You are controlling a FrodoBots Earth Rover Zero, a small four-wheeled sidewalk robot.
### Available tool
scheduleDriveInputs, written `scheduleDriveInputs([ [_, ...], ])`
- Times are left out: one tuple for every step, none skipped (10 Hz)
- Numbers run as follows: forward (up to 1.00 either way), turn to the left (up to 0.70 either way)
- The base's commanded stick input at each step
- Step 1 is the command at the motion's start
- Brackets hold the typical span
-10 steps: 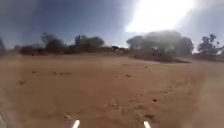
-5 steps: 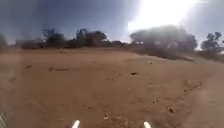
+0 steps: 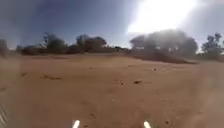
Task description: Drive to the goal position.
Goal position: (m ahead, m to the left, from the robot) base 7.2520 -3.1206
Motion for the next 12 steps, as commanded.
scheduleDriveInputs([
  [0.70,-0.27],
  [0.70,-0.27],
  [0.70,-0.27],
  [0.70,-0.27],
  [0.70,-0.08],
  [0.70,0.00],
  [0.70,0.00],
  [0.70,0.00],
  [0.70,0.00],
  [0.70,0.00],
  [0.70,0.00],
  [0.70,0.00],
])
